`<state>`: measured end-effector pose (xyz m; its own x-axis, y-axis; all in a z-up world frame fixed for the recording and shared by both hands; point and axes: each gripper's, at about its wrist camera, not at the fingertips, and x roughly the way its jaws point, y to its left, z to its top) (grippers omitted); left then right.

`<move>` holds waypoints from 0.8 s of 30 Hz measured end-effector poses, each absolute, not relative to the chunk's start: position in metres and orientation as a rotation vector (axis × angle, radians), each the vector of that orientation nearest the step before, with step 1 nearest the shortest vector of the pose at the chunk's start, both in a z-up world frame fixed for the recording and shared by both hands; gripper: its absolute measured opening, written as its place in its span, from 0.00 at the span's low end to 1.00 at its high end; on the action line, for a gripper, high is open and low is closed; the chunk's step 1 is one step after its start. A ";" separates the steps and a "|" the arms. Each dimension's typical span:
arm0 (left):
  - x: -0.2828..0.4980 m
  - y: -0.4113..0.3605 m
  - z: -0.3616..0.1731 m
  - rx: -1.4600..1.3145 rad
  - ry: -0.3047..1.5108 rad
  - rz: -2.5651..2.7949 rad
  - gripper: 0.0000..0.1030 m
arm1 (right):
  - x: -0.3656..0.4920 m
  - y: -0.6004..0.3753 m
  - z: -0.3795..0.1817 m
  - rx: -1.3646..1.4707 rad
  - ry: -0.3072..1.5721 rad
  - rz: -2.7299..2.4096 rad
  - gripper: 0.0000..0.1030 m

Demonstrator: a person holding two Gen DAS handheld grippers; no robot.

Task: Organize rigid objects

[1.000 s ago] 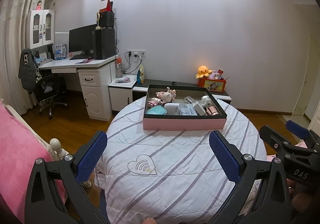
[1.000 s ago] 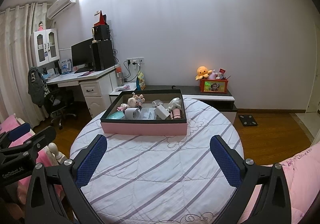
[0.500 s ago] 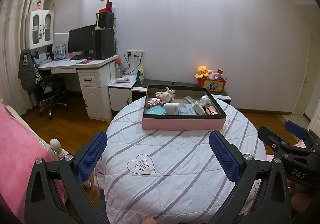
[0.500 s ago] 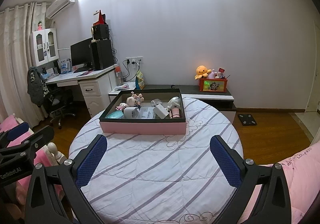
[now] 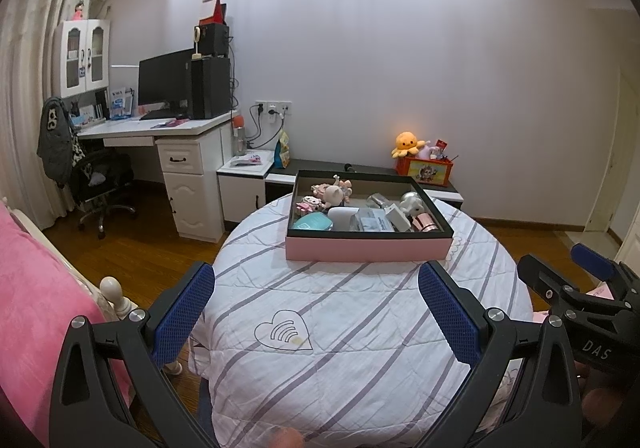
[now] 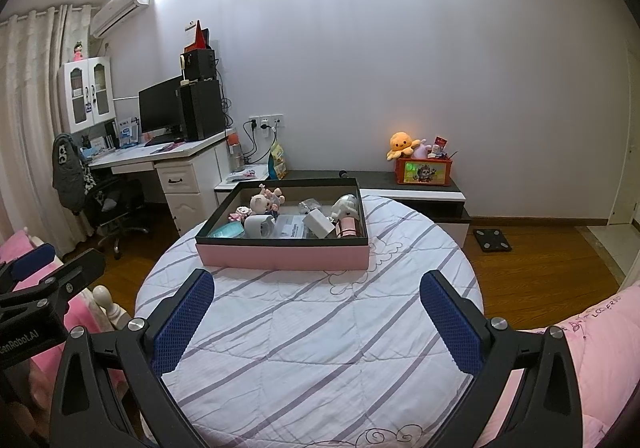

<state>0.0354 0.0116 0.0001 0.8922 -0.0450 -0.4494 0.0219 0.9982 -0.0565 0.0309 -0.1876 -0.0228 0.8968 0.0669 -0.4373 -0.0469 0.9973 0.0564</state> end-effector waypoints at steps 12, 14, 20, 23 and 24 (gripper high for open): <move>0.032 0.011 0.004 -0.039 0.448 -0.040 1.00 | 0.031 -0.190 -0.021 0.047 0.457 0.056 1.00; 0.033 0.011 0.005 -0.044 0.454 -0.043 1.00 | 0.031 -0.189 -0.021 0.045 0.457 0.055 1.00; 0.034 0.007 0.004 -0.008 0.454 -0.020 1.00 | 0.031 -0.189 -0.021 0.046 0.459 0.055 1.00; 0.033 0.006 0.005 0.002 0.448 -0.017 1.00 | 0.031 -0.189 -0.021 0.046 0.458 0.055 1.00; 0.033 0.006 0.005 0.003 0.447 -0.020 1.00 | 0.031 -0.189 -0.021 0.046 0.458 0.055 1.00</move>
<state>0.0331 0.0056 0.0048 0.9016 -0.0186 -0.4323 0.0197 0.9998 -0.0019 0.0308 -0.1892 -0.0209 0.8957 0.0634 -0.4402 -0.0428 0.9975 0.0567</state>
